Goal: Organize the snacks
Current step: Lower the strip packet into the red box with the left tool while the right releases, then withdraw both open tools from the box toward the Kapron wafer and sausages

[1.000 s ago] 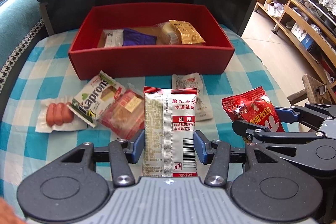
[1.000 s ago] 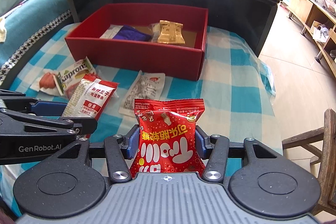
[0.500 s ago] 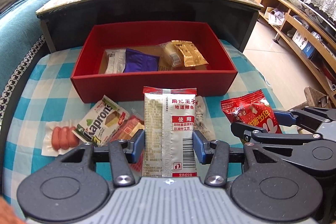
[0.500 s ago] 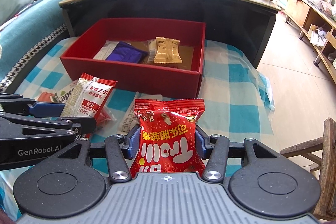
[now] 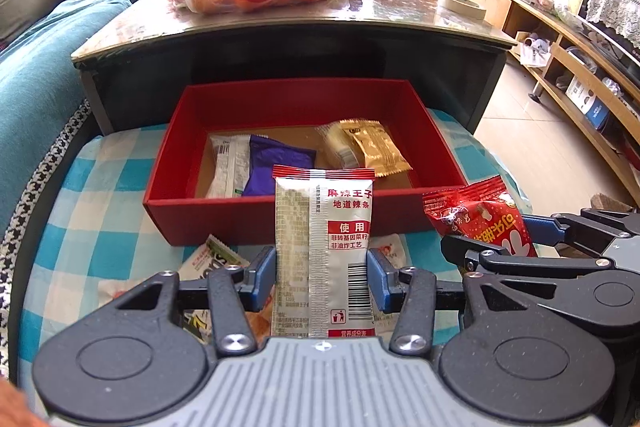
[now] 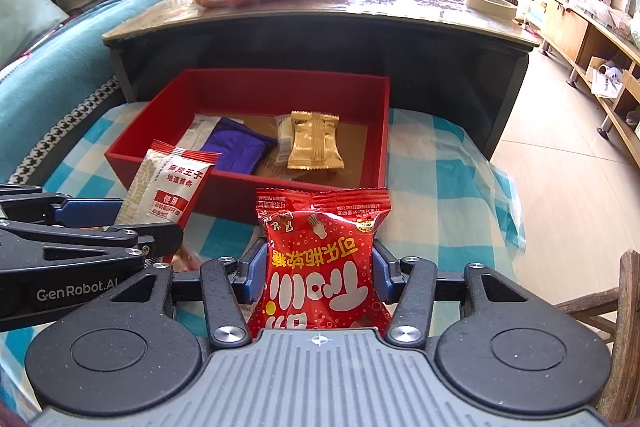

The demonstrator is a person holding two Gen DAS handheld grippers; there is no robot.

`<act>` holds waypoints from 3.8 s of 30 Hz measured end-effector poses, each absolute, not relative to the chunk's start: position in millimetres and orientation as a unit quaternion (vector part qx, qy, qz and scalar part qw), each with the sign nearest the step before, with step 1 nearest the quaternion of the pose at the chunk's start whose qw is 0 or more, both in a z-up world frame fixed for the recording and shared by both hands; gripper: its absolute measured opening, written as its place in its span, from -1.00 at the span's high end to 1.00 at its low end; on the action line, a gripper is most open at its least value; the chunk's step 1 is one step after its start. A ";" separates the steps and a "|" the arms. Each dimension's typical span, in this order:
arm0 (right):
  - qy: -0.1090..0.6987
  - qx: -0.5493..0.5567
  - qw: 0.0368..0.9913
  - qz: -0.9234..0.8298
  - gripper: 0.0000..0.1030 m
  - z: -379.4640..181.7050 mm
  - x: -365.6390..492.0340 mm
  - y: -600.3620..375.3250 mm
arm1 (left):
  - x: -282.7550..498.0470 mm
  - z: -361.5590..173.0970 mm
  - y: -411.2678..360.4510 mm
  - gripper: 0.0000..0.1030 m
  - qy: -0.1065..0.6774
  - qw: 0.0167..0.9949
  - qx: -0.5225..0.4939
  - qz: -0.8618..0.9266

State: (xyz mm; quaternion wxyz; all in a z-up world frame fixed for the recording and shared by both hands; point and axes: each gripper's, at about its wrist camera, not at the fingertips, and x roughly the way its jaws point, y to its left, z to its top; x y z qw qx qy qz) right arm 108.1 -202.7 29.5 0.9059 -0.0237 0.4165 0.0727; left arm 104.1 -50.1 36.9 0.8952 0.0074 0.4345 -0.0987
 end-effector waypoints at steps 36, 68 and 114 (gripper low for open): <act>0.398 -0.016 0.915 0.062 -0.17 19.1 209.4 -191.6 | 207.9 28.3 -49.0 -0.46 0.411 0.909 0.025 -0.060; 0.406 -0.037 0.910 0.074 -0.32 -23.4 255.8 -178.5 | 251.5 -22.5 -44.1 -0.28 0.457 0.889 0.026 -0.036; 0.431 -0.068 0.891 0.130 -0.65 9.2 156.3 -136.7 | 155.9 17.3 33.7 -0.81 0.460 0.888 -0.020 -0.010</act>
